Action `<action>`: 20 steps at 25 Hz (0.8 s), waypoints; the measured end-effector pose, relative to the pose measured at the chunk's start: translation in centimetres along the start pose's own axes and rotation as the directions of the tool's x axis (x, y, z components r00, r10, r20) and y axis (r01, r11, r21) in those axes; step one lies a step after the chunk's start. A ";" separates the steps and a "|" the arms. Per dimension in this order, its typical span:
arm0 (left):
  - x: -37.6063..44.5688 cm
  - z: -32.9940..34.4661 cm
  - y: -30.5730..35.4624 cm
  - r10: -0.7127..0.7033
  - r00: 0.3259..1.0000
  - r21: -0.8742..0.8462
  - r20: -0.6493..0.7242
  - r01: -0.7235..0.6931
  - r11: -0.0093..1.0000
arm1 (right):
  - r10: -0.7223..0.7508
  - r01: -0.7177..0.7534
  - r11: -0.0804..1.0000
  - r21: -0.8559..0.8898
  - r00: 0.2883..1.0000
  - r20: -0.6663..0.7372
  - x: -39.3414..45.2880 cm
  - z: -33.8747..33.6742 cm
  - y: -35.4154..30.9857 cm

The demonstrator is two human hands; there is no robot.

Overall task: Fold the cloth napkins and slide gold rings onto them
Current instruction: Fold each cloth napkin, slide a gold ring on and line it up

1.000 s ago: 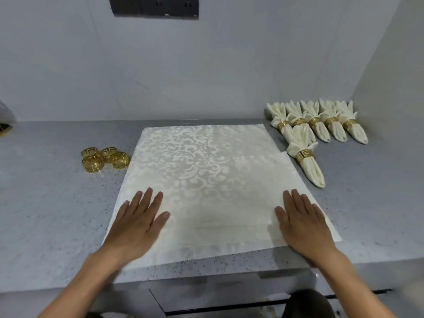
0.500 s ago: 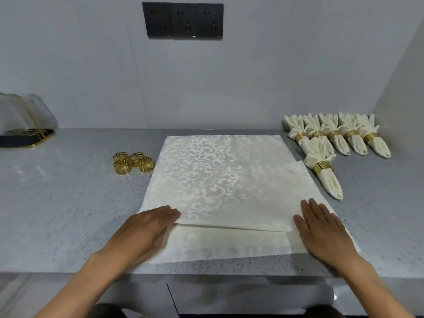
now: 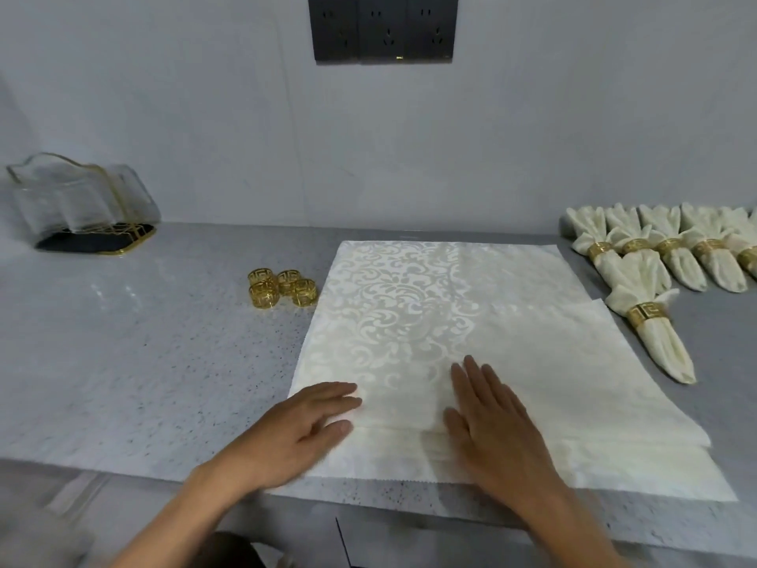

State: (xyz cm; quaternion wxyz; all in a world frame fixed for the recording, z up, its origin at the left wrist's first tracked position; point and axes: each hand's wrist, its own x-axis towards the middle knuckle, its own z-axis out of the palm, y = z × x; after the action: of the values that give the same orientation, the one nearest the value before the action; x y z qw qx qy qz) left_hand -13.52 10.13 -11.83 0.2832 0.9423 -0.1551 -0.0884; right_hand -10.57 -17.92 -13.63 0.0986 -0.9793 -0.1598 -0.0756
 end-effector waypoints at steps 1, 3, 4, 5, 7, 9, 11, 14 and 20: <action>1.1 -1.1 0.2 -0.017 1.000 -0.001 0.018 0.017 1.000 | 0.011 -0.010 0.999 -0.049 1.000 0.016 -0.2 0.9 0.0; 4.9 -3.5 0.9 -0.043 0.999 0.041 -0.017 0.043 0.998 | 0.055 -0.051 0.996 -0.076 0.997 0.056 -0.6 1.6 0.3; 7.2 -4.3 1.1 -0.050 0.998 0.124 -0.049 0.055 0.991 | 0.064 -0.057 0.995 -0.076 0.995 0.080 -0.6 1.7 0.4; 9.7 -5.1 1.3 -0.053 0.996 0.239 -0.069 0.068 0.969 | 0.068 -0.063 0.995 -0.071 0.995 0.076 -0.6 1.8 0.4; 13.8 -6.3 0.8 -0.068 0.997 0.477 -0.042 0.080 0.876 | 0.070 -0.066 0.995 -0.076 0.996 0.046 -0.5 1.6 0.2; 16.3 -6.8 -0.3 -0.144 0.989 0.613 0.015 0.105 0.783 | 0.075 -0.073 0.994 -0.078 0.997 0.032 -0.6 1.6 0.2; 17.5 -7.3 -1.7 -0.200 0.980 0.612 -0.015 0.167 0.773 | 0.073 -0.072 0.995 -0.071 0.997 0.007 -0.7 1.4 0.2; 18.7 -7.6 -2.8 -0.205 0.974 0.582 -0.097 0.222 0.782 | 0.080 -0.079 0.995 -0.062 0.997 0.016 -0.6 1.5 0.1; 19.2 -8.0 -2.9 -0.215 0.968 0.494 -0.133 0.252 0.832 | 0.109 -0.109 0.994 -0.011 0.993 0.046 -0.5 1.5 0.0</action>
State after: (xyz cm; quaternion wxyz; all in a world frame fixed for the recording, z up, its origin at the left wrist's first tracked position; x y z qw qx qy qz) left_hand 7.18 9.95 -8.36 0.0181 0.9978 -0.0464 -0.0446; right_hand -10.87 -17.69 -15.21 0.0949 -0.9885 -0.1079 -0.0478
